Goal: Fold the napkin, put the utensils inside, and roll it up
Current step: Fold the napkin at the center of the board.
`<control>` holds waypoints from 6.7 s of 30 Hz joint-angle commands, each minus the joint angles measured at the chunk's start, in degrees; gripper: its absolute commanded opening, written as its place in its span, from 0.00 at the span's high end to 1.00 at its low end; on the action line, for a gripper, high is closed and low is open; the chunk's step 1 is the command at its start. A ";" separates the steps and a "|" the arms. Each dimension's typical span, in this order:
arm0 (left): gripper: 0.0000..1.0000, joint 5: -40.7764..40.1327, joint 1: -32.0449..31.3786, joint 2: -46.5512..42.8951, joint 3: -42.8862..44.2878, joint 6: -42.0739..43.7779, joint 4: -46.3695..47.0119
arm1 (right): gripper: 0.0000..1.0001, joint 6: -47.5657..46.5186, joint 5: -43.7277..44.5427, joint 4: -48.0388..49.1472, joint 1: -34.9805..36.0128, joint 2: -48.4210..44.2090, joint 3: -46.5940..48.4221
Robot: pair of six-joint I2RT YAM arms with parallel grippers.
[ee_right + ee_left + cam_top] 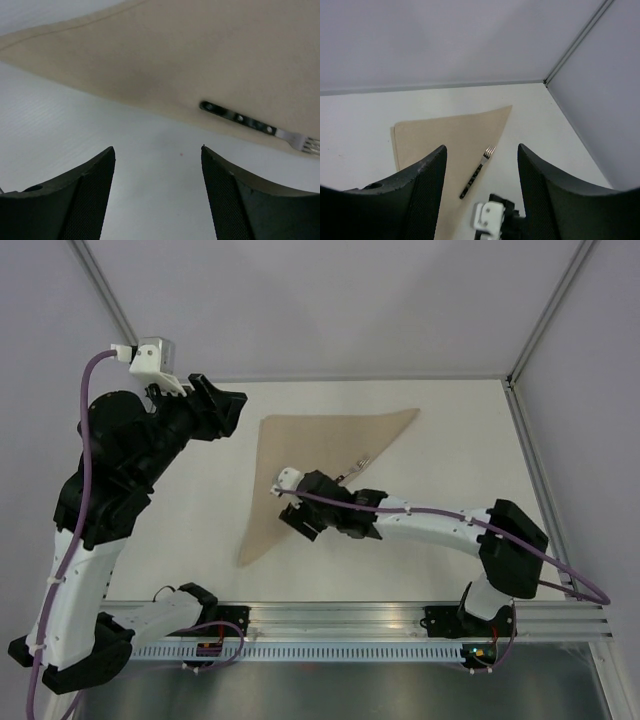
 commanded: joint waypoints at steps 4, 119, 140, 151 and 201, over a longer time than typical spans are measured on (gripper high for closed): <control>0.37 -3.25 -0.01 -0.19 0.90 -2.98 -4.21 | 0.25 -6.44 7.44 8.74 12.79 10.17 6.90; 0.43 6.50 -0.01 14.66 -10.78 -1.49 6.60 | 1.00 -1.26 2.25 13.85 -26.05 15.98 4.01; 0.44 10.46 -0.01 17.73 -15.27 -2.02 10.64 | 0.46 -0.39 -1.79 8.76 -31.67 18.80 11.29; 0.43 11.42 0.07 18.17 -15.79 -1.75 11.26 | 0.37 8.31 -13.64 -4.24 -47.03 25.82 30.00; 0.44 11.60 -0.01 15.72 -17.20 -3.24 11.96 | 0.93 10.54 -33.53 5.50 -51.20 24.45 30.56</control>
